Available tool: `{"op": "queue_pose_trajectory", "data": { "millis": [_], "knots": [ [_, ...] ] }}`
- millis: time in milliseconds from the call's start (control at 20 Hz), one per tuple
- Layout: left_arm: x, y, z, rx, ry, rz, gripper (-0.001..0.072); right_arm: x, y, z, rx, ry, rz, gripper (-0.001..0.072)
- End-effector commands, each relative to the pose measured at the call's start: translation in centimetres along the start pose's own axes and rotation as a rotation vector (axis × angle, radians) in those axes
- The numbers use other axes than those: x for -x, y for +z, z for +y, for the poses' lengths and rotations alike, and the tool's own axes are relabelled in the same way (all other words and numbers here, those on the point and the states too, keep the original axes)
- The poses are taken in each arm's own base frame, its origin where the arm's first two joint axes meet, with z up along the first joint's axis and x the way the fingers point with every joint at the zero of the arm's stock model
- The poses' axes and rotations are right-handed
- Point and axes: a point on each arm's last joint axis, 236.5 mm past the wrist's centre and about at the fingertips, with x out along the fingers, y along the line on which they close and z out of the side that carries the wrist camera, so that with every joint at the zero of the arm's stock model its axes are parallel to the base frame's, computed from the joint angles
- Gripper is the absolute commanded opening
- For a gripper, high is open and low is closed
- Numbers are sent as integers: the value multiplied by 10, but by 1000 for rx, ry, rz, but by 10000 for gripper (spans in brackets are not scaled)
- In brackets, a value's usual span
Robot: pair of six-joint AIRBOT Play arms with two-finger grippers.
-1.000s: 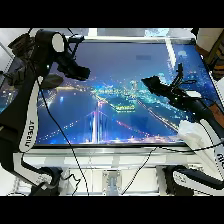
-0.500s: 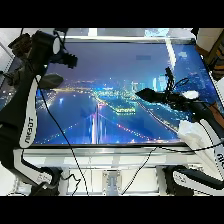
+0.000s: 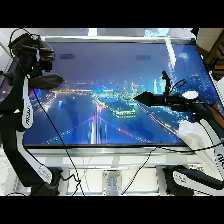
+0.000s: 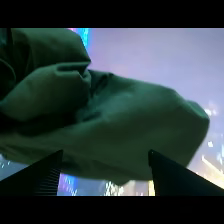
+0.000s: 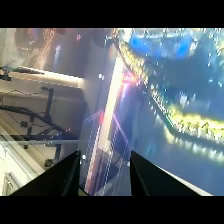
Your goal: Fold the shirts.
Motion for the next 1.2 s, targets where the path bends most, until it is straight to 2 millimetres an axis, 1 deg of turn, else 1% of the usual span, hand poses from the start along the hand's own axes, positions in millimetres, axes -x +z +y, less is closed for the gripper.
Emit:
{"op": "queue_pose_trajectory", "data": {
  "millis": [0, 50, 200, 300, 350, 400, 550, 700, 750, 800, 850, 900, 950, 1000, 1050, 1100, 1150],
  "knots": [
    [-35, 6, 7, 42, -12, -61, 599, 0, -1, 2, -65, 10, 4, 374],
    [-42, 4, 5, 41, -15, -61, 598, 0, 2, 5, -75, 23, -5, 374],
    [-66, -15, 1, 41, -20, -10, 592, 1, 9, 16, -112, 68, -35, 374],
    [-78, -22, 1, 42, -20, 5, 591, 1, 12, 18, -138, 80, -45, 374],
    [-83, -26, 1, 50, -19, 14, 514, 1, 13, 17, -144, 78, -49, 374],
    [-88, -30, 1, 54, -19, 24, 405, 1, 14, 18, -147, 80, -52, 374],
    [-101, -40, -2, 53, -21, 41, 400, 2, 20, 26, -172, 116, -76, 374],
    [-114, -50, -8, 47, -27, 64, 398, 2, 21, 27, -177, 123, -79, 374],
    [-117, -54, -11, 52, -34, 75, 283, 2, 21, 28, -178, 125, -80, 373],
    [-119, -56, -14, 59, -45, 82, 49, 3, 23, 29, -184, 132, -85, 373],
    [-119, -56, -17, 69, -55, 82, 16, 3, 25, 31, -191, 142, -94, 373],
    [-118, -56, -21, 84, -74, 82, 15, 4, 27, 34, -190, 152, -102, 373],
    [-116, -57, -29, 110, -105, 93, 14, 4, 28, 34, -190, 155, -105, 373],
    [-113, -59, -45, 147, -173, 112, 13, 4, 28, 33, -186, 151, -105, 372],
    [-106, -60, -67, 173, -272, 130, 13, 4, 28, 32, -170, 145, -109, 372],
    [-94, -57, -99, 216, -410, 146, 12, 4, 31, 30, -156, 137, -119, 370],
    [-75, -50, -134, 261, -565, 152, 12, 4, 34, 27, -143, 123, -137, 364]
  ]
}}
